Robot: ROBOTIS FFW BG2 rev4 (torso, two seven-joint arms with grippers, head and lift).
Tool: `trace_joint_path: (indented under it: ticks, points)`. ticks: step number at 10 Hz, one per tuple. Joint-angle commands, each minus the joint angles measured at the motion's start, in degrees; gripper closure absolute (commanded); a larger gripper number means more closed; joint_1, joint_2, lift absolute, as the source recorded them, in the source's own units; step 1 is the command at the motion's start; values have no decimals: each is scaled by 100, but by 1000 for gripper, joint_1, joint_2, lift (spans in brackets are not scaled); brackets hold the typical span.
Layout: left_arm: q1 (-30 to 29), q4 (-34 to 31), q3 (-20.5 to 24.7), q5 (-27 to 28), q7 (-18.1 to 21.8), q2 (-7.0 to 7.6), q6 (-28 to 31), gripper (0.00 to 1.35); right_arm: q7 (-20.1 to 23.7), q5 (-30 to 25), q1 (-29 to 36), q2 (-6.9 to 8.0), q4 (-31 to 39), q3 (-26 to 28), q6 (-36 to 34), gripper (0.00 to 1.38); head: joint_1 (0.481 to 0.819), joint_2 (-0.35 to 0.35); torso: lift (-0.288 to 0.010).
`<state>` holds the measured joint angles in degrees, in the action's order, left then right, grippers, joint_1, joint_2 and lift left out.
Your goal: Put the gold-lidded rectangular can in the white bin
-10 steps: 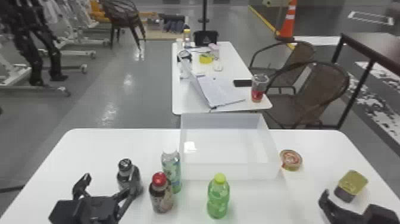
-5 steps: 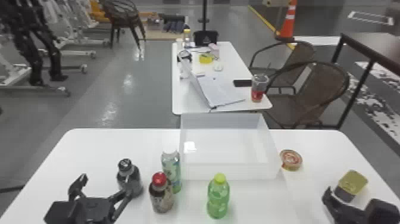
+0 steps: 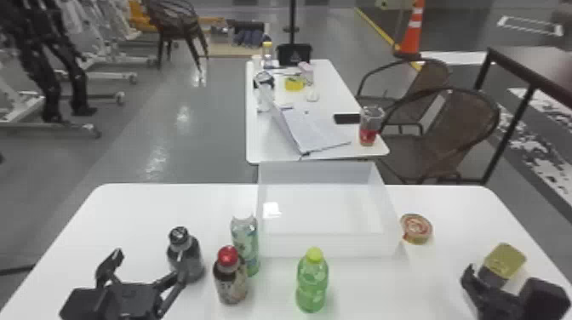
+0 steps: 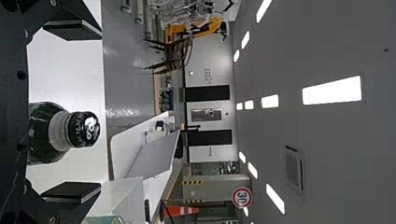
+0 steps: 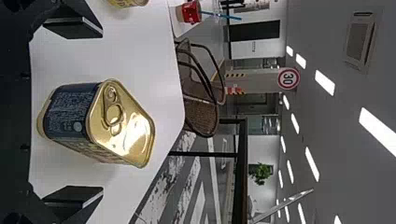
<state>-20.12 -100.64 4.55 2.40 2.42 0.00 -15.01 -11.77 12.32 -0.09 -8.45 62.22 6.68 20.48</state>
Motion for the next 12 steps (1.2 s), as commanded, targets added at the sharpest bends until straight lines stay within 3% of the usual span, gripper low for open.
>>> trace_joint_path:
  ticks: [1,9,12]
  points:
    - [0,18,2,-2,13,-15,-11,156,0,34,-87,-25,-140,0,9,113,549,0,-100]
    - [17,79,73,-29,136,-15,-73,156,0,8,-465,-192,-606,0,9,113,549,0,-100]
    - [44,141,81,-46,189,-15,-125,156,96,166,-606,-420,-852,0,9,113,549,0,-100]
